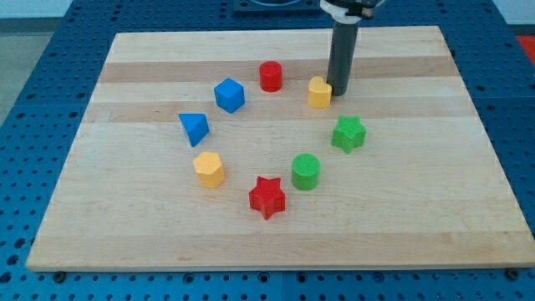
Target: Move the yellow heart down a bit
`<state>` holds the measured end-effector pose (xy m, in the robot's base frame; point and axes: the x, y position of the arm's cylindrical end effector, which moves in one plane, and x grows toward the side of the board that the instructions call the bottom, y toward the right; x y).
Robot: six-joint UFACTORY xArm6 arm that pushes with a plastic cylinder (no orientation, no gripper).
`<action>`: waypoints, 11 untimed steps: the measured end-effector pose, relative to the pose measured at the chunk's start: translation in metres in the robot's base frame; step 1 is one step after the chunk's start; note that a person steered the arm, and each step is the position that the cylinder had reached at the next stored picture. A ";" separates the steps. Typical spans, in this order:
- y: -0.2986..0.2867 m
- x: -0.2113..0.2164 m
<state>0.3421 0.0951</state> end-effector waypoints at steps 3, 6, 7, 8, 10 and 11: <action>-0.014 -0.026; -0.014 -0.021; -0.014 -0.017; -0.016 -0.014; -0.027 -0.004; -0.027 0.000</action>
